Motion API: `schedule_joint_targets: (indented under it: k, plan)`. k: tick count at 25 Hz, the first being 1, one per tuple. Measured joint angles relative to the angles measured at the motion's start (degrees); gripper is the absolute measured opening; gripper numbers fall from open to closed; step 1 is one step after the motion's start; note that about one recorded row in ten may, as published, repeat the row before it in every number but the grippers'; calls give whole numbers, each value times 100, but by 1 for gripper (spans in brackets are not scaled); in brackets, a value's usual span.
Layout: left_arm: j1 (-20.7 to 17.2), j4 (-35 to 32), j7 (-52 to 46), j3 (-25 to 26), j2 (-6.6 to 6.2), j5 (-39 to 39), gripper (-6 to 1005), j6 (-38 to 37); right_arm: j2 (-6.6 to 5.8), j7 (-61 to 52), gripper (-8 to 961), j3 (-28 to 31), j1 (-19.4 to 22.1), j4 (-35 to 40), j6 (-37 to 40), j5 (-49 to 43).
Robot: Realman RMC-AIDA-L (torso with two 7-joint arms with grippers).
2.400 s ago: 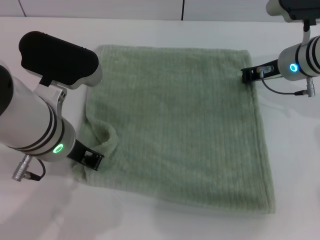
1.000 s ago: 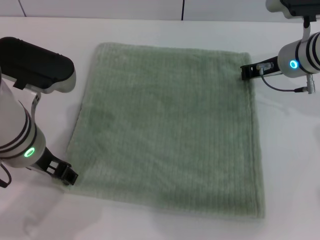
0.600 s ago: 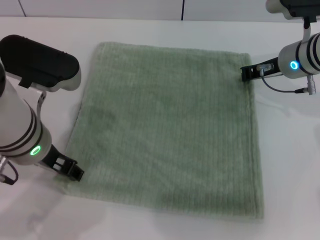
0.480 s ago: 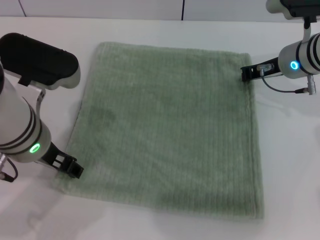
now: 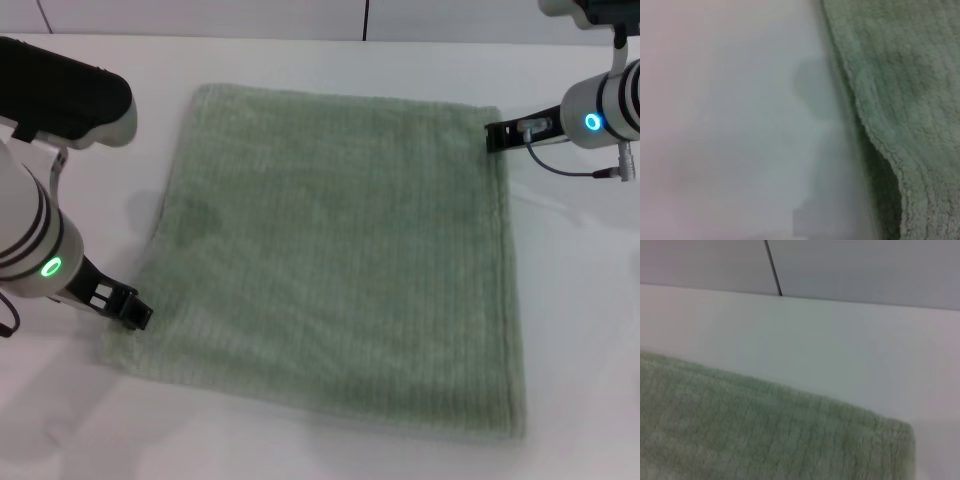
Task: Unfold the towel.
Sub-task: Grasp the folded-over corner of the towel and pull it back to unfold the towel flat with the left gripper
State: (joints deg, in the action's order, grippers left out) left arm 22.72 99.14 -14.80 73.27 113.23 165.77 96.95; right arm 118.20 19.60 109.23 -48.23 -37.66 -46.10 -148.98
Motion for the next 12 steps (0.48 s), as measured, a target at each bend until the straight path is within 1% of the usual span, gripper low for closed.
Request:
schedule_joint_targets:
  k: [1,2,3,7,10,12]
  plan:
    - [36,-34,-8,13,-30,0,860,0,-5,0,-1,7,5,-41,11,0]
    - [36,-34,-8,13,-30,0,860,0,-7,0,-1,8,6,-54,19,0]
    - [63,-57,-16,27,-65,0,860,-3,-7,0,-1,8,7,-70,25,0]
    - [111,-103,-18,97,-97,6,860,63,-7,0,-1,10,7,-107,30,0]
    - [130,-116,-19,94,-58,7,860,212,-7,0,-1,11,7,-118,18,0]
    - [133,-84,-19,66,4,5,860,311,-8,0,-1,11,8,-127,4,0]
